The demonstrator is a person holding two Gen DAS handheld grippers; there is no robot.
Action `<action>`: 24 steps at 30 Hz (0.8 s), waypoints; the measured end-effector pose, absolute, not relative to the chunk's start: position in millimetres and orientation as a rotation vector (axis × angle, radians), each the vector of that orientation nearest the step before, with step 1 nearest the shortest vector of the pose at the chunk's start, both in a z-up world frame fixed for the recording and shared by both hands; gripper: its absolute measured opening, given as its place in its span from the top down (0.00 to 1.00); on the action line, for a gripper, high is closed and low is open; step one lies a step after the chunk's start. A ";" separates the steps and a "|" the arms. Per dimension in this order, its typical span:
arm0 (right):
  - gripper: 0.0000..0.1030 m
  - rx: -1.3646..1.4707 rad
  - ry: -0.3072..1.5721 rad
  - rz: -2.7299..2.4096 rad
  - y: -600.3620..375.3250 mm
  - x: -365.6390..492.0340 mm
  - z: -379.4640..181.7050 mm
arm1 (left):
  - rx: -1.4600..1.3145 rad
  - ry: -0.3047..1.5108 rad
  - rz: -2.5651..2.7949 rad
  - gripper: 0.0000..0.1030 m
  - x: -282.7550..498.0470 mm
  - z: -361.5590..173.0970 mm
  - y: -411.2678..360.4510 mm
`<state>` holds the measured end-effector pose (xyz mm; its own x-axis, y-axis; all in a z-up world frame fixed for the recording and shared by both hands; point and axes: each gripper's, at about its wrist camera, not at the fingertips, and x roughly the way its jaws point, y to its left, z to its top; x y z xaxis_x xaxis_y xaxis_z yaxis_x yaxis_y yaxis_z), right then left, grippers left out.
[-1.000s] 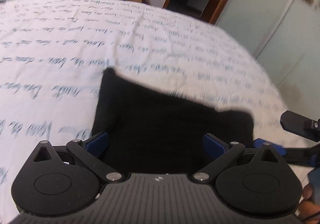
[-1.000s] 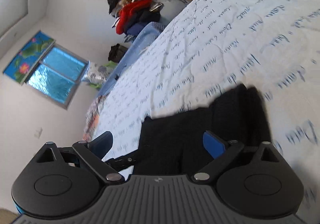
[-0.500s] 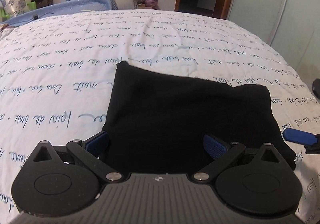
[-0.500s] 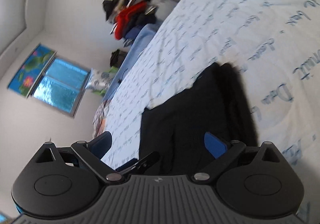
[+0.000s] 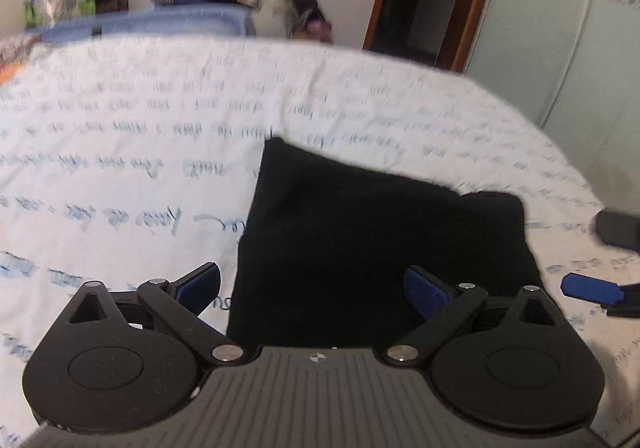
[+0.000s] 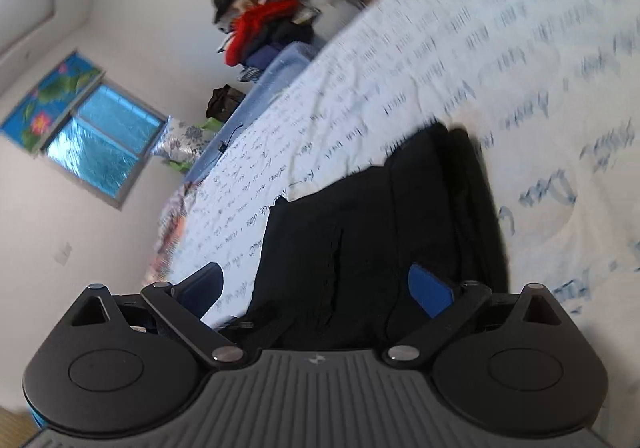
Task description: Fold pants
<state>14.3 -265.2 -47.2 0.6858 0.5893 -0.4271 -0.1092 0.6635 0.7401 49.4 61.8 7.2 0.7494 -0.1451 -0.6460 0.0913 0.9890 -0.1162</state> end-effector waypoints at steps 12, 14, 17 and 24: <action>0.03 0.153 0.589 0.226 -214.2 -54.5 -29.9 | -0.027 0.696 -0.108 0.03 -22.2 -8.3 33.8; 0.03 0.118 0.610 0.205 -207.8 -61.8 -35.3 | -0.025 0.676 -0.099 0.02 -31.2 -4.6 35.6; 0.03 0.111 0.638 0.160 -205.8 -77.3 -46.6 | -0.021 0.664 -0.075 0.01 -43.2 -0.1 39.5; 0.03 0.146 0.641 0.085 -210.2 -114.1 -56.7 | -0.023 0.569 -0.035 0.01 -82.7 15.7 44.4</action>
<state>-114.1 -210.2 -56.7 0.7986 0.1243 -0.5888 -0.0343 0.9863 0.1616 -82.7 44.4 15.7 0.8418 -0.0394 -0.5383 0.0266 0.9991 -0.0316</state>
